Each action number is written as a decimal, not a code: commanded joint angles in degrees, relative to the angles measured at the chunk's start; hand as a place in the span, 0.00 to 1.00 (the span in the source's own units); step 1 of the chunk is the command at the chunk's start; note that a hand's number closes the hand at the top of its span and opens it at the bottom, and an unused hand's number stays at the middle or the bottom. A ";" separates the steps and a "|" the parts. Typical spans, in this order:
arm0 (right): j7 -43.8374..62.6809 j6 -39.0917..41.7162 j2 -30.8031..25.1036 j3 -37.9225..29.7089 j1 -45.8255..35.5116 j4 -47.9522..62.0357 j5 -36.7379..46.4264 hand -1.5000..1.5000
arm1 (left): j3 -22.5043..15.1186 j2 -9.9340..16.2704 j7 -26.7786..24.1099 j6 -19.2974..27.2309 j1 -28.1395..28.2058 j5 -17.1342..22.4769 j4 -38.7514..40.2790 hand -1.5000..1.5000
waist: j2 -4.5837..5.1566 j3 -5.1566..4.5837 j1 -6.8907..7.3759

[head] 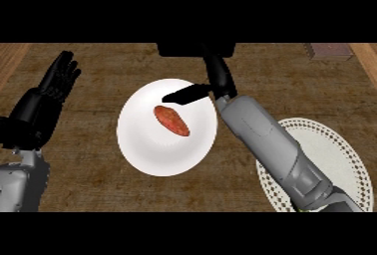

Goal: Pick the sweet potato from the placemat and place it in the plate

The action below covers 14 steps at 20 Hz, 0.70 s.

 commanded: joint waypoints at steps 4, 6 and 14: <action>-9.05 11.53 -8.87 -6.84 7.59 -1.09 -2.39 0.00 | 1.23 0.29 -1.05 -0.85 3.87 0.39 -2.46 0.50 | -0.16 0.00 -0.55; -8.03 12.43 -10.51 -7.00 8.73 -3.91 -0.63 0.00 | -0.57 -1.49 0.19 1.33 1.86 -2.04 -2.02 0.50 | -0.23 -0.01 -0.92; -12.29 23.74 -17.40 -13.10 9.76 0.07 0.34 0.00 | 3.78 0.74 -1.59 -2.52 -2.95 1.70 5.49 0.50 | -0.08 -0.02 -0.78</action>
